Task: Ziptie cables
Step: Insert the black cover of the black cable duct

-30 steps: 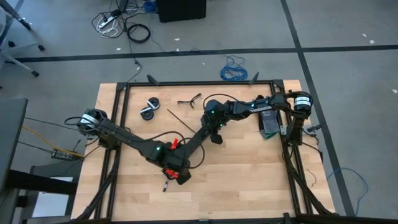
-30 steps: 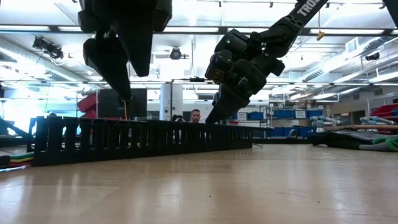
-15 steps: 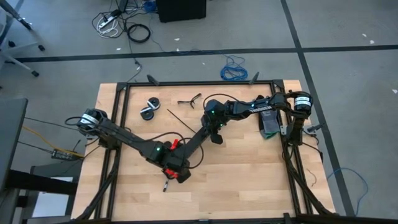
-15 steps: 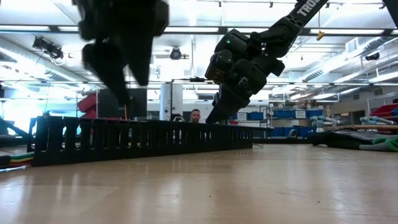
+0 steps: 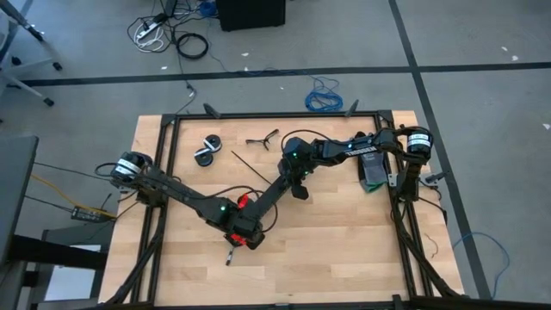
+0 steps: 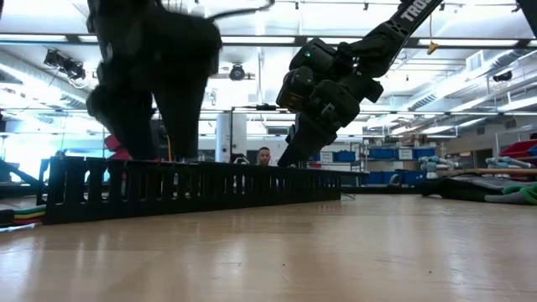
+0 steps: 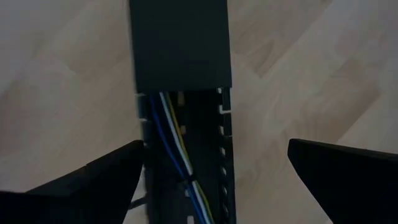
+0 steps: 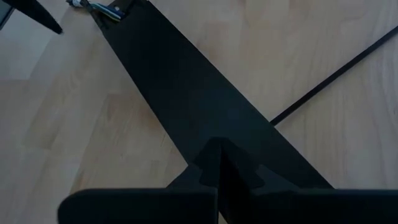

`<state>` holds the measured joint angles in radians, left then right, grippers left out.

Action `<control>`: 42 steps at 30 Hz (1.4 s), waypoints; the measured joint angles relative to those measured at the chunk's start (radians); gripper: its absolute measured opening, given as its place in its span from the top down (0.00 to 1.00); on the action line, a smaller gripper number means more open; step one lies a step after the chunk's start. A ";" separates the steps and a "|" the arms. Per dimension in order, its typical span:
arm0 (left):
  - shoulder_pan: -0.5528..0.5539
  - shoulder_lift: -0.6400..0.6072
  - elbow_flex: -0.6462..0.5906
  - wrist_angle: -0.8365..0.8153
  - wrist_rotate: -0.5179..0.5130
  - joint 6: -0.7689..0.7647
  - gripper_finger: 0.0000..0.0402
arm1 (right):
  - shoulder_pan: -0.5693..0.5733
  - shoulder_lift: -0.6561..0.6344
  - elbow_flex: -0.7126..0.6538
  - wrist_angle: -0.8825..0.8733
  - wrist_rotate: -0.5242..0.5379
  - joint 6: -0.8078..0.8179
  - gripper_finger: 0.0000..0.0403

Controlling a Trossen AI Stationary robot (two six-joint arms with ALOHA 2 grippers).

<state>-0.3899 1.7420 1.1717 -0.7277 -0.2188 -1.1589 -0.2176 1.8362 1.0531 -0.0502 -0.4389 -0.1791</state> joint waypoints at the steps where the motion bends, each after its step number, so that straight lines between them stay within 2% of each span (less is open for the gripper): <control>1: 0.002 0.010 0.000 0.005 0.006 -0.001 0.02 | 0.000 0.000 0.000 0.001 0.000 0.000 1.00; 9: 0.011 0.081 0.000 0.002 0.022 -0.040 0.02 | 0.000 0.000 0.000 -0.003 -0.003 0.000 1.00; 14: 0.011 0.082 0.000 -0.004 -0.005 -0.050 0.02 | 0.000 0.000 0.000 -0.008 -0.011 0.000 1.00; 33: 0.023 0.087 0.000 -0.004 -0.006 -0.057 0.02 | 0.000 0.000 0.000 -0.012 -0.029 -0.004 1.00; 42: 0.023 0.113 0.000 0.010 0.031 -0.079 0.02 | 0.000 0.000 0.000 -0.011 -0.035 -0.007 1.00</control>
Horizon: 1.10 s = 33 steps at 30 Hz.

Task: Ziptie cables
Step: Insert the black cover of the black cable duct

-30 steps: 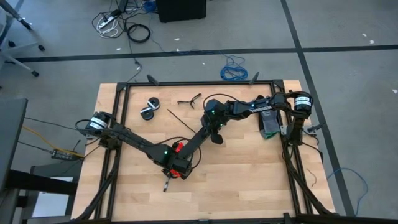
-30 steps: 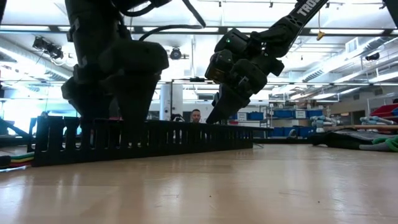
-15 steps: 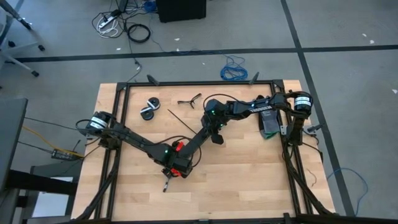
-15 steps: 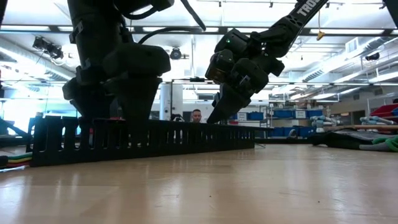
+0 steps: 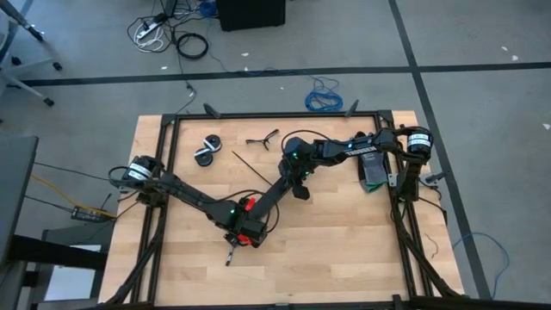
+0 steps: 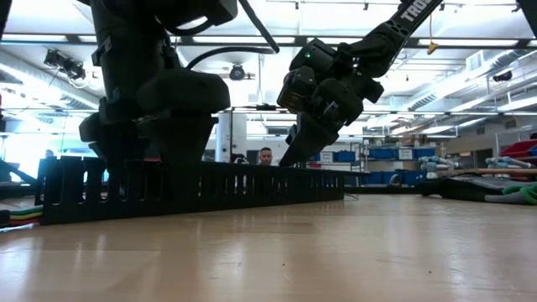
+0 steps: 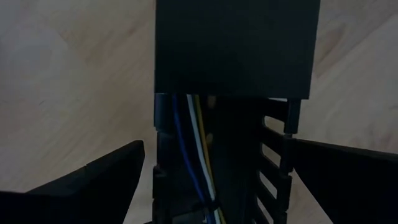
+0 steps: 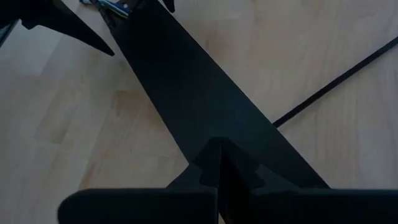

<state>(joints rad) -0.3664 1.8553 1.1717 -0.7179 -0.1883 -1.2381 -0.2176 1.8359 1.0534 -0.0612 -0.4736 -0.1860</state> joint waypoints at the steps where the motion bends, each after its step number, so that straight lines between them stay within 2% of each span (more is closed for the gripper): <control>1: 0.000 0.000 0.000 0.000 0.000 0.000 0.02 | 0.000 0.000 0.000 0.000 -0.001 0.000 1.00; 7: 0.006 0.000 0.000 -0.001 0.001 -0.005 0.05 | 0.000 0.000 0.000 0.000 -0.002 0.002 1.00; 25: 0.016 0.000 0.000 0.004 0.003 -0.004 0.37 | 0.004 0.000 0.000 -0.002 -0.024 0.005 1.00; 33: 0.017 0.000 0.000 0.007 0.004 -0.003 0.40 | 0.030 0.000 0.000 0.007 -0.032 0.007 1.00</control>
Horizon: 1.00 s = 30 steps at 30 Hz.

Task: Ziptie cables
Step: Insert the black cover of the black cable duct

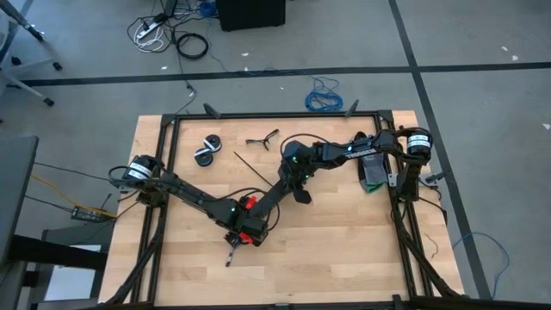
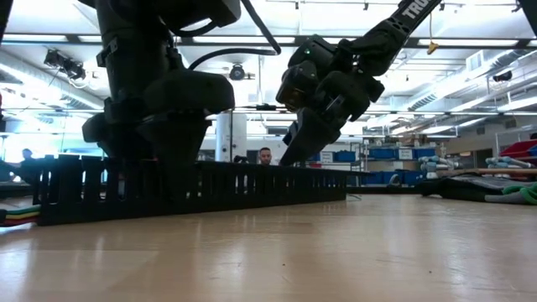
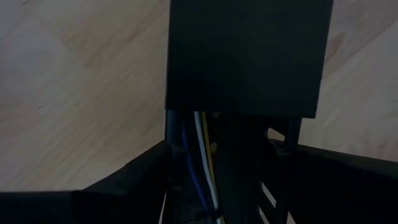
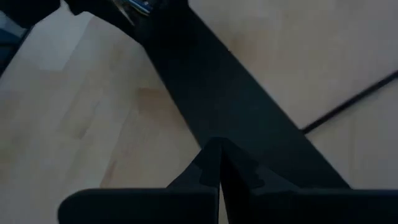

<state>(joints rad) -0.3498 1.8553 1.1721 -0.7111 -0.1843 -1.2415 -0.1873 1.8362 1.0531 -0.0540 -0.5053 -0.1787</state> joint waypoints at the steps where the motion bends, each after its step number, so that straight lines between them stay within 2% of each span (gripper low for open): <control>1: 0.000 0.000 0.000 0.002 0.001 0.000 0.40 | 0.002 0.000 0.000 0.003 -0.010 0.001 1.00; 10: 0.002 0.000 0.000 0.011 0.002 -0.003 0.40 | 0.011 0.011 0.000 0.045 -0.043 0.018 1.00; 17: 0.002 0.000 0.000 0.010 0.004 -0.004 0.40 | -0.007 -0.032 0.000 0.071 -0.017 -0.006 1.00; 23: 0.002 0.000 0.000 0.006 0.012 -0.003 0.40 | -0.038 -0.043 0.000 0.008 -0.007 -0.020 1.00; 30: 0.002 0.000 0.000 0.004 0.015 0.000 0.40 | -0.017 0.009 -0.006 0.026 0.019 -0.050 1.00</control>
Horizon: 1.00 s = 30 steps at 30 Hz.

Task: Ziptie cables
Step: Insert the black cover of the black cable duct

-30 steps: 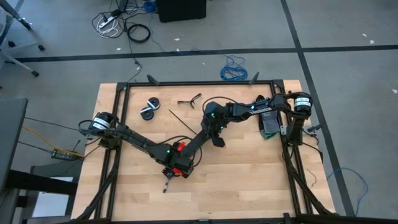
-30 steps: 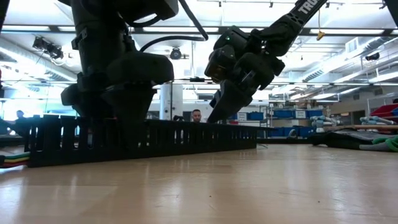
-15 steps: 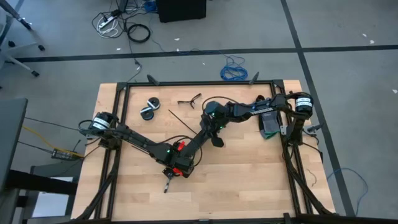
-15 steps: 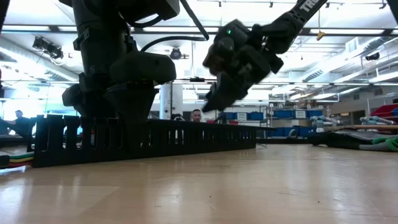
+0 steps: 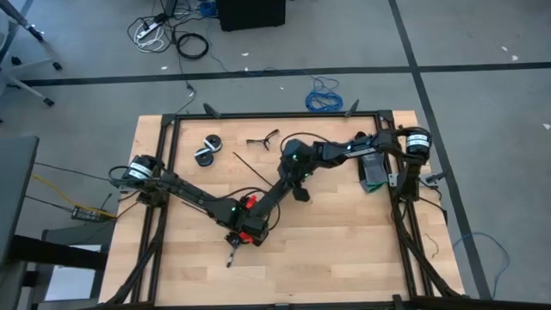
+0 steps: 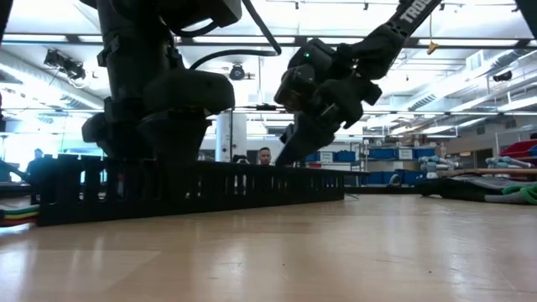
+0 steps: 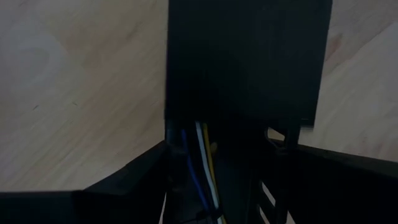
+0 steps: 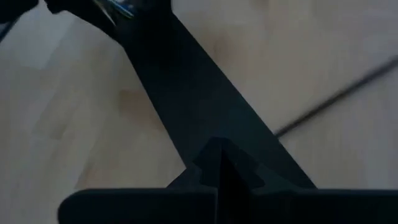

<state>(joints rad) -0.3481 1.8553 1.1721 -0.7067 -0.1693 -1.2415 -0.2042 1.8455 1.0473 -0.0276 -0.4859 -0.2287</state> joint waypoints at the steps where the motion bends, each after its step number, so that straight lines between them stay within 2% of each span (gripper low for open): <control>1: 0.000 0.000 0.000 -0.001 0.002 -0.001 0.40 | 0.012 0.015 0.003 0.024 -0.002 0.001 1.00; 9: -0.003 -0.001 0.000 -0.010 0.017 -0.001 0.40 | 0.061 0.061 0.003 0.118 -0.014 0.090 1.00; 21: 0.001 -0.001 0.000 -0.006 -0.004 -0.004 0.40 | -0.020 -0.042 0.001 0.040 -0.035 0.041 1.00; 28: 0.000 -0.001 0.000 -0.007 -0.002 -0.006 0.40 | -0.055 -0.029 -0.008 -0.044 0.008 -0.009 1.00; 30: -0.004 -0.001 0.000 -0.010 -0.001 -0.013 0.40 | -0.056 -0.007 -0.006 -0.015 0.000 -0.013 1.00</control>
<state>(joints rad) -0.3517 1.8545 1.1721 -0.7166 -0.1701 -1.2545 -0.2601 1.8384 1.0415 -0.0422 -0.4860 -0.2418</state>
